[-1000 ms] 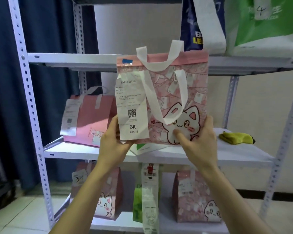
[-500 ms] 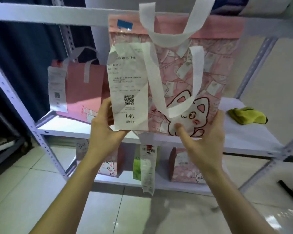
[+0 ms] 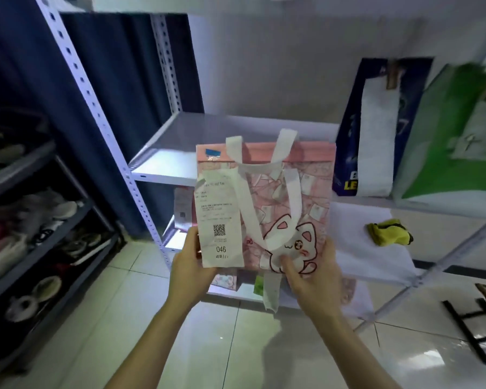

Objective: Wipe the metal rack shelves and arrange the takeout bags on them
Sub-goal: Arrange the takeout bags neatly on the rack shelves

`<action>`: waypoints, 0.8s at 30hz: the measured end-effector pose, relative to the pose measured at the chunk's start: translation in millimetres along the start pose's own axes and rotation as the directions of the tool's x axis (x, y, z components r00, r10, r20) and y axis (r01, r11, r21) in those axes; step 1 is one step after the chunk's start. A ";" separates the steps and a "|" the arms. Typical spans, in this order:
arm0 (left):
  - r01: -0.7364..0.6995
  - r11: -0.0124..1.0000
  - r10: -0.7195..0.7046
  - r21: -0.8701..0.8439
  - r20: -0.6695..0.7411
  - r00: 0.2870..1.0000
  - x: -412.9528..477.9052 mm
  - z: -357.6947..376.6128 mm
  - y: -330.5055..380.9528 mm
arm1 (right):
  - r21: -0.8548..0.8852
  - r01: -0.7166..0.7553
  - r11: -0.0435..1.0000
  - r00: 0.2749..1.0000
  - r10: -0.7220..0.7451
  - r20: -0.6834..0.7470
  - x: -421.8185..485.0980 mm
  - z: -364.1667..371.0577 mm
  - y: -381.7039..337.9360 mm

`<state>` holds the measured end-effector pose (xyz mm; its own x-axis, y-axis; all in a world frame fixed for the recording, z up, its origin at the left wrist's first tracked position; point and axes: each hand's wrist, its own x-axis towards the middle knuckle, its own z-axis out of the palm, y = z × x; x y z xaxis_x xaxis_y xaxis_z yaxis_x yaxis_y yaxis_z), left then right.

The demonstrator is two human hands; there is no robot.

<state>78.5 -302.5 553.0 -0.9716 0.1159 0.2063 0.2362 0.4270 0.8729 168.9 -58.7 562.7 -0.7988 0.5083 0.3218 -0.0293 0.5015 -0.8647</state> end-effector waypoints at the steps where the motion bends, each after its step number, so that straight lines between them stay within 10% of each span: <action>1: -0.022 0.999 0.022 0.048 -0.016 1.000 6.9 -15.9 9.9 | 0.014 0.018 1.000 1.000 -0.018 0.010 5.4 3.5 -17.9; 7: -0.076 0.992 0.057 0.102 0.175 0.983 64.1 -83.4 60.1 | 0.055 0.067 0.996 0.997 -0.069 0.042 64.7 30.2 -86.4; 14: -0.013 0.957 0.056 -0.288 0.142 0.988 148.0 -100.6 73.4 | 0.109 0.111 0.988 0.989 -0.121 0.085 152.5 73.9 -102.6; 24: 0.036 0.998 -0.030 0.044 -0.130 0.991 241.0 -88.8 13.5 | 0.035 -0.030 0.999 0.979 0.023 0.201 215.0 157.5 -64.2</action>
<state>-153.6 -348.4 653.7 -0.9717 -0.0144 0.2357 0.2015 0.4697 0.8595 -95.6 -91.9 626.8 -0.9039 0.3681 0.2180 -0.0262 0.4611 -0.8870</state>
